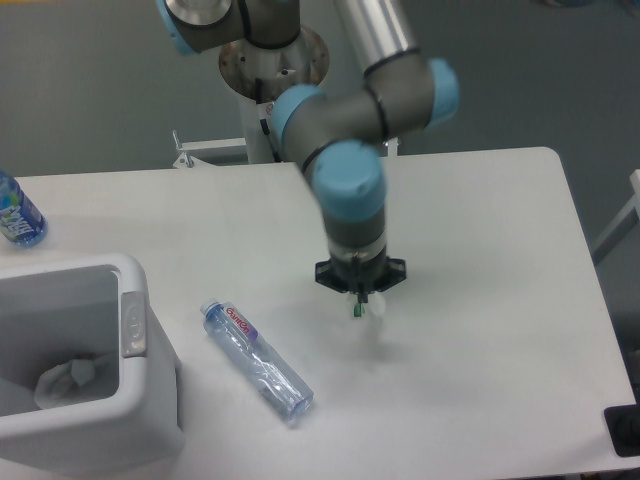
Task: Place the trash in the trash can
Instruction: 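Lift the wrapper and carry it over the white trash bin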
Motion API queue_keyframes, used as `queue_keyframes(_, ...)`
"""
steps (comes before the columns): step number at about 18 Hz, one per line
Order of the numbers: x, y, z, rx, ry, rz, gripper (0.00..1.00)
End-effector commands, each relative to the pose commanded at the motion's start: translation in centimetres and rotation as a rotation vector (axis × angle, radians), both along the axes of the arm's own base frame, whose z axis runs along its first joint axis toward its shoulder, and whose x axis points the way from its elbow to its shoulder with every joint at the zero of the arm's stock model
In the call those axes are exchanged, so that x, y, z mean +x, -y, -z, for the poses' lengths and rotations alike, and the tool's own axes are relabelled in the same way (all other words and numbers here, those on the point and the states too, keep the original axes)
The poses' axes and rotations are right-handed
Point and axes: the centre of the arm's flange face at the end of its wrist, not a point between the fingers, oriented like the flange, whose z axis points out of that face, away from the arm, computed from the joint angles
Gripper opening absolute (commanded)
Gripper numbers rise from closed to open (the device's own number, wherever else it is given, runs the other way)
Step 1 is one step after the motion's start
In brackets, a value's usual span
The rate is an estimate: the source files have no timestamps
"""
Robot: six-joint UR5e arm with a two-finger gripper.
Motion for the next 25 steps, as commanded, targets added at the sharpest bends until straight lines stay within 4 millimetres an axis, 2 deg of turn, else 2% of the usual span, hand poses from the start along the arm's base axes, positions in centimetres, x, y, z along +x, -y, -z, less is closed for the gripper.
queue_keyframes(3, -2.3, 1.2, -3.9, 0.159, 0.049, -0.080, 0.00)
queue_keyframes(6, -3.0, 1.0, -9.0, 0.269, 0.051, -0.152, 0.00)
queue_keyframes(8, -3.1, 0.4, -12.4, 0.327, 0.050, -0.217, 0.00)
queue_keyframes(10, -2.9, -0.4, -14.8, 0.397, 0.084, -0.265, 0.00)
queue_keyframes(13, -1.7, -1.1, -16.9, 0.500, 0.145, -0.256, 0.00)
queue_keyframes(14, -0.9, -1.3, -17.3, 0.516, 0.166, -0.254, 0.00)
queue_keyframes(16, 2.1, -2.8, -18.1, 0.525, 0.187, -0.222, 0.00)
queue_keyframes(22, 12.0, -9.5, -17.0, 0.492, 0.244, -0.042, 0.00)
queue_keyframes(25, 15.7, -11.4, -16.4, 0.475, 0.268, 0.018, 0.00)
